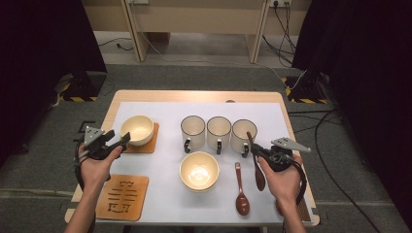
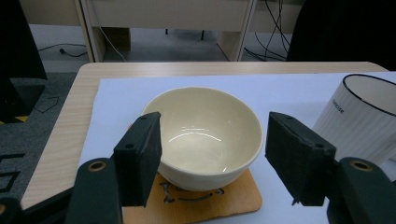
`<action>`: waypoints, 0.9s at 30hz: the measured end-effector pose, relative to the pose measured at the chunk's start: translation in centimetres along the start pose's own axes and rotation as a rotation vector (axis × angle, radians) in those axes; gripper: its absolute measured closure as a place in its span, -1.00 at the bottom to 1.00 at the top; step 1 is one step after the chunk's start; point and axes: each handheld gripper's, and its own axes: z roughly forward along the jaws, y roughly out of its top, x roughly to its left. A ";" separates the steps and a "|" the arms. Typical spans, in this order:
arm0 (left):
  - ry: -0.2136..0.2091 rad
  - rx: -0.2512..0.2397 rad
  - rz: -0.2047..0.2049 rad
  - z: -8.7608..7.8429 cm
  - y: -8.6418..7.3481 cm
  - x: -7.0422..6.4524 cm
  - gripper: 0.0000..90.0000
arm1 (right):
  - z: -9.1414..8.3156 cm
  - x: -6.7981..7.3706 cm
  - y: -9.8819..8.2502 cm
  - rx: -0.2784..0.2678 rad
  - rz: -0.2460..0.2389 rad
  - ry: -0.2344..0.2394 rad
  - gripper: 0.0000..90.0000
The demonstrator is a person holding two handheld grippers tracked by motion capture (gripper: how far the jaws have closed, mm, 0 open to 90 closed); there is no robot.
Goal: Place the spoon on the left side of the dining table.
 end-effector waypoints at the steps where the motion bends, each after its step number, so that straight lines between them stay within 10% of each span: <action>1: -0.002 -0.002 -0.001 0.0 0.0 0.0 -0.21 | 0.0 0.0 0.1 -0.005 0.001 0.003 0.89; 27: -0.079 -0.007 0.016 0.3 1.4 -2.2 -0.24 | 0.8 1.2 2.1 -0.136 -0.050 0.030 0.89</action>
